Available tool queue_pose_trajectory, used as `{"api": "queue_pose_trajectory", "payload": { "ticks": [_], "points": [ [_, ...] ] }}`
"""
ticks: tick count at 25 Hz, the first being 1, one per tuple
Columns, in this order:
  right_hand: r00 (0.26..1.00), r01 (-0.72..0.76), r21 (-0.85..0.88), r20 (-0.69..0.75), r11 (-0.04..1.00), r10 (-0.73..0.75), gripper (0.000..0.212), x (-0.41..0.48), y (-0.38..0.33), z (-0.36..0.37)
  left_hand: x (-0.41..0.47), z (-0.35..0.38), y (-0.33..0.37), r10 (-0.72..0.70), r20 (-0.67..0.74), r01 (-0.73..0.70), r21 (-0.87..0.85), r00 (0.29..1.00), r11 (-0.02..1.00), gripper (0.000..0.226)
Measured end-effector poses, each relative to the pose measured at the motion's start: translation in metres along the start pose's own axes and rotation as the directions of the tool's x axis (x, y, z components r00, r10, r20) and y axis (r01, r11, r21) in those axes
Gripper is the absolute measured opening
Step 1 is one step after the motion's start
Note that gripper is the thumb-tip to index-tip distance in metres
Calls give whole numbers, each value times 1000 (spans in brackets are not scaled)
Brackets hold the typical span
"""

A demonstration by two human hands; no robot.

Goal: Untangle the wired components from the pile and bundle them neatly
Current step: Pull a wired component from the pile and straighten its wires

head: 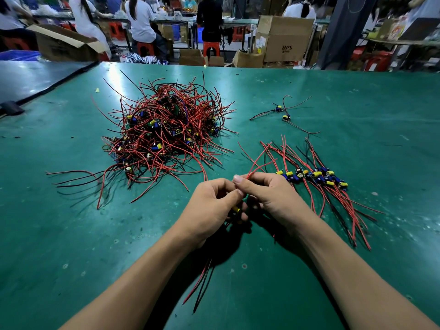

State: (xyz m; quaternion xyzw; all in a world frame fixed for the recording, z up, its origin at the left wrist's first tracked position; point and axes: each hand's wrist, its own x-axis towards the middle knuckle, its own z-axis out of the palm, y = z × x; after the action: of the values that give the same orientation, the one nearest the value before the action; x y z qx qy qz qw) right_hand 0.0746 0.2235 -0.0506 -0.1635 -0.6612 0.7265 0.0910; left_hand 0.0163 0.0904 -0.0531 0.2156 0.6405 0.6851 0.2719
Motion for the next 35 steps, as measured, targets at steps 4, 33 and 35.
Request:
{"api": "queue_pose_trajectory", "payload": {
  "ticks": [4, 33, 35],
  "points": [
    [990, 105, -204, -70, 973, -122, 14, 4, 0, -7, 1, 1, -1, 7, 25, -8, 51, 1000, 999, 16],
    [969, 184, -449, -69, 874, -239, 28, 11, 3, -9, 3, 1, -5, 71, 31, -76, 170, 997, 983, 20],
    [948, 202, -567, -92, 799, -305, 28, 13, 3, -12, 3, 1, -4, 56, 56, -66, 183, 997, 981, 21]
  ]
}}
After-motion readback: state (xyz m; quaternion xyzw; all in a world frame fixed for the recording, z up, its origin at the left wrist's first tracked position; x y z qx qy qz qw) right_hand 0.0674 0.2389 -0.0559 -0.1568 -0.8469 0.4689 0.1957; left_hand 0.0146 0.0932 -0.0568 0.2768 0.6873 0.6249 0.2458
